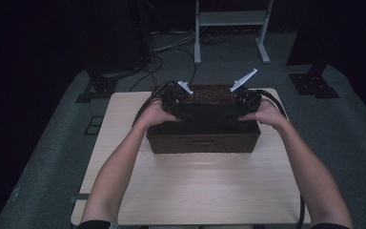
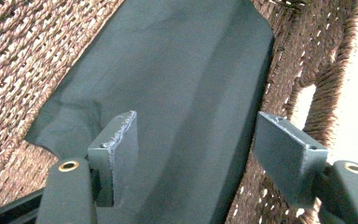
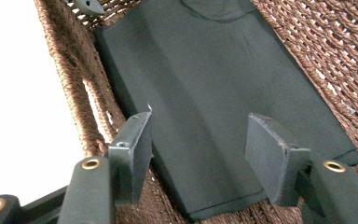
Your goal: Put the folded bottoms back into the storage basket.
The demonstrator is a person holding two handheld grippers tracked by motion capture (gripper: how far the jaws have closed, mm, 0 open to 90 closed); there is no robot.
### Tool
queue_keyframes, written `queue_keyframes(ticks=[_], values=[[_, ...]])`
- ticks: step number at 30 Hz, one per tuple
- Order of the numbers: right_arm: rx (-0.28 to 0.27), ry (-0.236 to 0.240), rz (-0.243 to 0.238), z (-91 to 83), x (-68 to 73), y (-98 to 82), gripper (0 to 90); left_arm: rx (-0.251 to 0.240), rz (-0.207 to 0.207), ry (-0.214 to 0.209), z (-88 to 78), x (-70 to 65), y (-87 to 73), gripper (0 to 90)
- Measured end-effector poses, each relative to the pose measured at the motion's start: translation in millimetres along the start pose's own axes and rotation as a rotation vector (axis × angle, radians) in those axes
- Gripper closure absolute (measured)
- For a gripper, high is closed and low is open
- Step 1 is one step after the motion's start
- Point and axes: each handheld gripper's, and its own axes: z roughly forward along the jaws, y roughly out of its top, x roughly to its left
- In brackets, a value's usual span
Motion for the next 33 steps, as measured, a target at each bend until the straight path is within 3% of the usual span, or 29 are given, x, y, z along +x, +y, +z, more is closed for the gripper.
queue_keyframes(ticks=[10, 24, 33], values=[[-0.015, 0.006, 0.009, -6.1, 5.4, -10.6, 37.1, -0.044, -0.003, -0.002, -7.3, -9.7, -6.0, 27.1], [-0.024, 0.016, -0.004, -16.9, 21.6, -23.8, 33.6, -0.036, 0.051, 0.007, -17.4, -31.9, -4.2, 23.8], [-0.01, 0.01, -0.047, -19.3, 35.3, -27.0, 34.0, -0.038, 0.06, 0.013, -23.9, -44.4, -13.3, 22.5]])
